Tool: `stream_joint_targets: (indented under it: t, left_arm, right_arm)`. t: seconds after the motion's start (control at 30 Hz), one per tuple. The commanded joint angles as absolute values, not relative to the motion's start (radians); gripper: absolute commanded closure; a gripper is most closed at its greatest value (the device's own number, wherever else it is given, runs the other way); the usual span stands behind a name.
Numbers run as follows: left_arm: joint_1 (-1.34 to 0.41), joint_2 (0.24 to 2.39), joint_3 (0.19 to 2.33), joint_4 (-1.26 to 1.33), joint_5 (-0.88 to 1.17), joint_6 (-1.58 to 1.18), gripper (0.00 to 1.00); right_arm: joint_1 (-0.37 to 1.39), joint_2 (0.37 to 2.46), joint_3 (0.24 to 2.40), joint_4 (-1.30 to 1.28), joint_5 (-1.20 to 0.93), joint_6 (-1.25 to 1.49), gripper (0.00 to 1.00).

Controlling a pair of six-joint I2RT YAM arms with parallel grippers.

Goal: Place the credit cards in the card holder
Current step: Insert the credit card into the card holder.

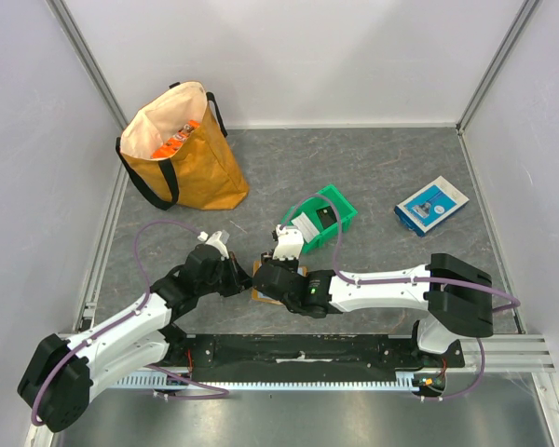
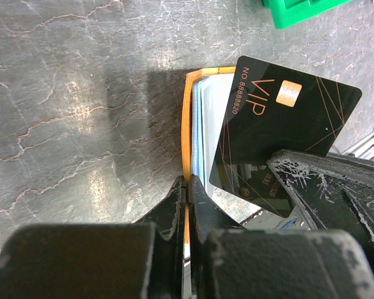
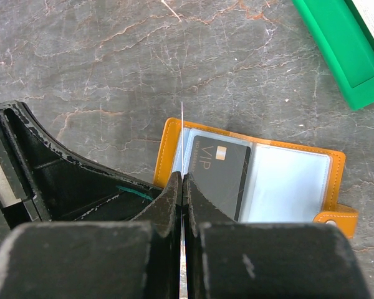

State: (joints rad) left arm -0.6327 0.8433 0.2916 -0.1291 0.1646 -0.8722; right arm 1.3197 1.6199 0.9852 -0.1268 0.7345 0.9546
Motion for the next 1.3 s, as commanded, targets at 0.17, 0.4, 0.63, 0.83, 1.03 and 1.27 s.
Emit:
stream_joint_targets:
  t: [0.17,0.4,0.63,0.83,1.03,1.27]
  left_arm:
    - [-0.638,0.830,0.295,-0.113,0.170,-0.899,0.98]
    - [-0.638,0.833,0.301,-0.110,0.173,-0.897,0.98]
    - [-0.638,0.827,0.302,-0.112,0.176,-0.899,0.98]
    - [-0.637,0.821,0.301,-0.112,0.178,-0.900,0.98]
    - [-0.637,0.828,0.298,-0.113,0.167,-0.894,0.98]
    - [-0.637,0.838,0.308,-0.129,0.149,-0.877,0.98]
  right_arm:
    - [1.325,1.583,1.023,-0.064,0.761,0.957,1.00]
    - [1.325,1.612,1.029,-0.069,0.759,0.956,1.00]
    - [1.325,1.649,1.034,-0.097,0.770,0.965,1.00]
    - [1.325,1.667,1.037,-0.113,0.776,0.969,1.00]
    - [1.327,1.655,1.061,-0.198,0.827,0.966,1.00]
    - [1.327,1.629,1.071,-0.327,0.884,0.974,1.00]
